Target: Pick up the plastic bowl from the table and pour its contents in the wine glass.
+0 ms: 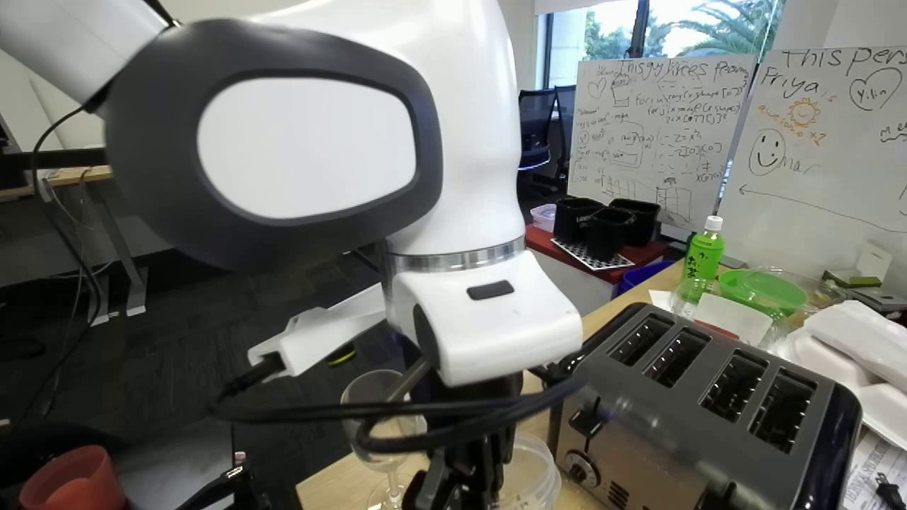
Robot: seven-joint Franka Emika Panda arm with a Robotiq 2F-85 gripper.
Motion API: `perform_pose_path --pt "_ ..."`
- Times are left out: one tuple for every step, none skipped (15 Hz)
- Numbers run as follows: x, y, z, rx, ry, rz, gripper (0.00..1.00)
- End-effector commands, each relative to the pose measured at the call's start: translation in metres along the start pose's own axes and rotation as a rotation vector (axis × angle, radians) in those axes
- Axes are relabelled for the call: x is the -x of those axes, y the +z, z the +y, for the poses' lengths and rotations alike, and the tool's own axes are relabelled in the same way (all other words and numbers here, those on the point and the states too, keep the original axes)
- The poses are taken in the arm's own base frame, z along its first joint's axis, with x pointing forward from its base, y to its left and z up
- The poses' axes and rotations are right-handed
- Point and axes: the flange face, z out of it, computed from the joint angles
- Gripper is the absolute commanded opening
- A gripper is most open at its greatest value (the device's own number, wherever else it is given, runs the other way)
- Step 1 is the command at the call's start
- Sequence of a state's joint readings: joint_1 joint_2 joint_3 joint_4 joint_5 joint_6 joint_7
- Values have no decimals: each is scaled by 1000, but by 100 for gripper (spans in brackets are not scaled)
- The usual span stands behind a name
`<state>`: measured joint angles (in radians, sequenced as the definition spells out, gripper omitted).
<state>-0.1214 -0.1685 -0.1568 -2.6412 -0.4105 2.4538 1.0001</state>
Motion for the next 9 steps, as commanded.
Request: perform_pose_path --pt "6 -11 7 23 -20 24 3" --pt "7 -15 9 31 -25 37 3" --pt "8 -19 11 35 -31 48 3" --pt "10 -25 13 38 -37 63 3" --pt "12 -31 14 38 -48 75 3" --pt "15 -37 16 41 -57 88 3" --pt "18 -42 17 39 -65 97 3" --pt "21 -47 18 37 -70 109 3" --pt "24 -51 18 33 -77 117 3"
